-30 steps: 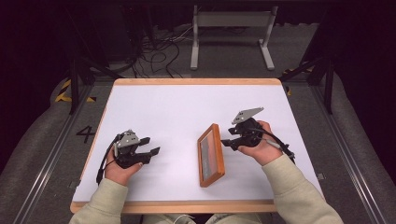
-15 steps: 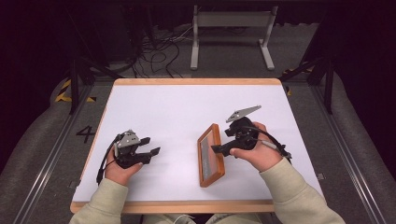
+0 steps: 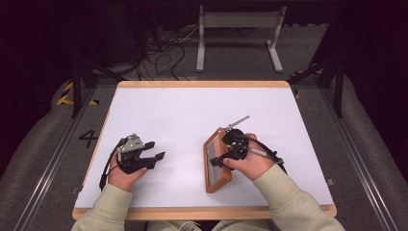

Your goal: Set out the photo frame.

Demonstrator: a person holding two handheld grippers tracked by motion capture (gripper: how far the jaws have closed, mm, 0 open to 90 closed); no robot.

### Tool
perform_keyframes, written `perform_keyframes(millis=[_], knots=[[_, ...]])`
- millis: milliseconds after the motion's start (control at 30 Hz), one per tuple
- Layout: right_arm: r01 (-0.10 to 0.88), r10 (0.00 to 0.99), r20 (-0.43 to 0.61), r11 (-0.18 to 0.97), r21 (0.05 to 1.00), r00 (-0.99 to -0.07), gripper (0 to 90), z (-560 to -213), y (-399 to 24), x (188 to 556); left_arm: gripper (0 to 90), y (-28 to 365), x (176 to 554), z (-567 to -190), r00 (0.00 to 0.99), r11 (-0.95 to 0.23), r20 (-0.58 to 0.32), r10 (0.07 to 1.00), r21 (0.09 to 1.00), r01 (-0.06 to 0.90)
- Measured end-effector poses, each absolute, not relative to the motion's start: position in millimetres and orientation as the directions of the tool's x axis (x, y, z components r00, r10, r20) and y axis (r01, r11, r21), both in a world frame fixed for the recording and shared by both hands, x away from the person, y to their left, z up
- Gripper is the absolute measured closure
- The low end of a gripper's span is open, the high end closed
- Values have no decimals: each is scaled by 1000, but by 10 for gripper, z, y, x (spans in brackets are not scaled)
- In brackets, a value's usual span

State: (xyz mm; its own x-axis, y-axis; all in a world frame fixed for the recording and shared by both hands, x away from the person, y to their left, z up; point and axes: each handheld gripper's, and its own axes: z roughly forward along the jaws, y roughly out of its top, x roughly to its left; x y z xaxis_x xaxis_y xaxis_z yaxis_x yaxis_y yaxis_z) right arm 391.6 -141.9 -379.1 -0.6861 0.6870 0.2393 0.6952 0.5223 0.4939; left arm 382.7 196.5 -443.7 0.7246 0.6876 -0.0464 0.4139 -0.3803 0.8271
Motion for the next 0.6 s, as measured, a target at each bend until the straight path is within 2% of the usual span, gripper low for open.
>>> perform_keyframes(millis=[167, 333, 533, 600], knots=[[709, 710, 223, 515, 483, -668, 461, -3748, -1413, 3915, 431, 1957, 3822, -4433, 727, -381, -48, 685, 827, 413], [706, 706, 212, 538, 460, -676, 647, -3694, -1421, 3912, 431, 1958, 3824, -4434, 727, -381, -48, 685, 827, 414], [686, 684, 205, 565, 458, -700, 684, -3638, -1408, 3925, 431, 1960, 3830, -4438, 728, -381, -49, 684, 827, 413], [651, 661, 170, 601, 464, -731, 705, -3574, -1401, 3921, 431, 1964, 3836, -4442, 730, -383, -48, 682, 827, 411]])
